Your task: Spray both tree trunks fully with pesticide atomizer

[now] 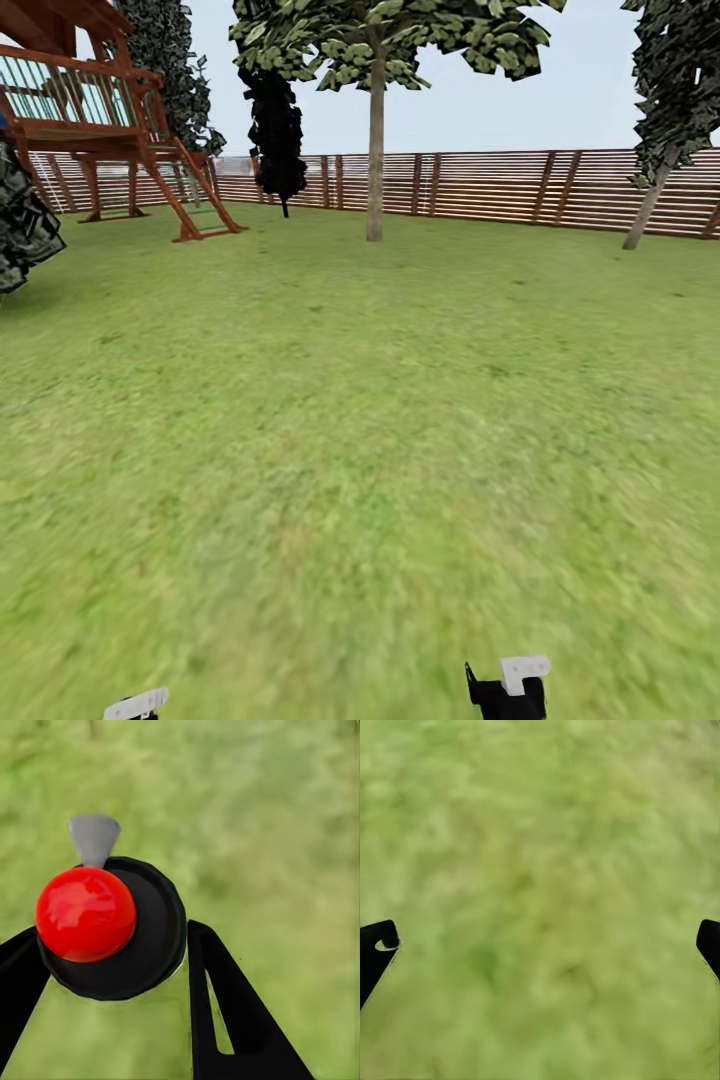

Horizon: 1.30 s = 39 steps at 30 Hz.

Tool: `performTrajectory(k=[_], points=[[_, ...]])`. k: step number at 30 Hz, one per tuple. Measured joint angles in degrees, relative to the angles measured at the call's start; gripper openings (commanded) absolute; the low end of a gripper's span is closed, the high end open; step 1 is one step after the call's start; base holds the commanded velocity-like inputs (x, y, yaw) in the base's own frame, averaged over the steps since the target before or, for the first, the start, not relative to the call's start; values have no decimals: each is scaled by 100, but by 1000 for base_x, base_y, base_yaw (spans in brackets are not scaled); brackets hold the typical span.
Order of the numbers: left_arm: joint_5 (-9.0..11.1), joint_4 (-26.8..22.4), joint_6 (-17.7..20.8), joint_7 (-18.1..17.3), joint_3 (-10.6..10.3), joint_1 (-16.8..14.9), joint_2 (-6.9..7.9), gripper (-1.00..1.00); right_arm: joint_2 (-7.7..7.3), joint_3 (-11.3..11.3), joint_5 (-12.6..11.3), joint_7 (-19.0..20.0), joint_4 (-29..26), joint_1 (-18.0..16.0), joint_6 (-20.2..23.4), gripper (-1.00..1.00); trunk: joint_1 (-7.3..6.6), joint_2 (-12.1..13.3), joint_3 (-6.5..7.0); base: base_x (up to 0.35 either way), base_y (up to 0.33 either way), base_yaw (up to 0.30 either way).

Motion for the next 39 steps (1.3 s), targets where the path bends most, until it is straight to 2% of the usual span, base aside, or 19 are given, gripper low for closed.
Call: performTrajectory(k=[13, 20, 39], points=[[5, 0, 1, 0, -2, 0, 0, -100, -9, -1, 2, 4, 0, 0, 0, 100, 0, 0, 0, 340, 0, -1], [6, 0, 1, 0, 2, -1, 0, -100, -10, -8, -3, 2, -1, 1, 0, 100, 0, 0, 0, 341, 0, -150], [0, -1, -2, 0, 3, 0, 0, -100, -9, -2, 2, 3, 0, 0, 0, 100, 0, 0, 0, 340, 0, -4]])
